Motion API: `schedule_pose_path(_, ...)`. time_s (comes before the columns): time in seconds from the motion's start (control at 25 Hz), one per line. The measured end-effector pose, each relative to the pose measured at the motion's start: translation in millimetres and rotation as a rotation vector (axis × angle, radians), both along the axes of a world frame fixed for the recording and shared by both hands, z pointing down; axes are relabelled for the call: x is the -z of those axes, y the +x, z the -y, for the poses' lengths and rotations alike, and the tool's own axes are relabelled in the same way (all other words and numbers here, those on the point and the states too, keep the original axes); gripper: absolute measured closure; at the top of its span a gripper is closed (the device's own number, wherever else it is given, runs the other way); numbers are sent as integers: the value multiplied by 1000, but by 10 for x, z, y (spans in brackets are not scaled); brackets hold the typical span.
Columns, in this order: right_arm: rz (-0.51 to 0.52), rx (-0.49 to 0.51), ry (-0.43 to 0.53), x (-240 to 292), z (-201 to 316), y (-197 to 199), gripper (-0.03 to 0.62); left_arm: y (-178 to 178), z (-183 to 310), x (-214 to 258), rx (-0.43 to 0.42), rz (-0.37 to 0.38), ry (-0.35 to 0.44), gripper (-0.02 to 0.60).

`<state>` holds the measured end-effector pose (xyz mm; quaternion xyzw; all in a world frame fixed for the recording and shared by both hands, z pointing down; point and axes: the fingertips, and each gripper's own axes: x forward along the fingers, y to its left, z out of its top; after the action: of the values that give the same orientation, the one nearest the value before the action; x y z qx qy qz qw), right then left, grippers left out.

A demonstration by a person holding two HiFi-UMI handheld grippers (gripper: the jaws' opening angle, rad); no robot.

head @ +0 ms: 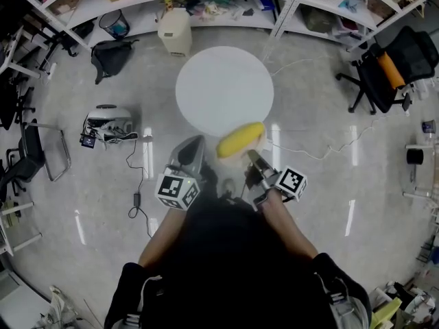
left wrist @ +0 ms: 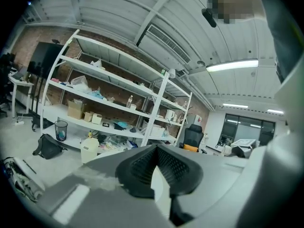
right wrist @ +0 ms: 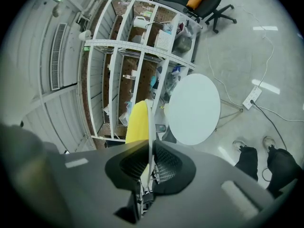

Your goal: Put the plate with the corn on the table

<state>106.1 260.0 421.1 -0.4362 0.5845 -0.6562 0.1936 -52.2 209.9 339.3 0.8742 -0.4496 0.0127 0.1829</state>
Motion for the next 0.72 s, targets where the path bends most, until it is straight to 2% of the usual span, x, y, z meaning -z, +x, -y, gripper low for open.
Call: schedule_pose_path(0.72, 5, -66, 8, 100, 912, -299, 559, -260, 1046, 94, -72, -21, 7, 578)
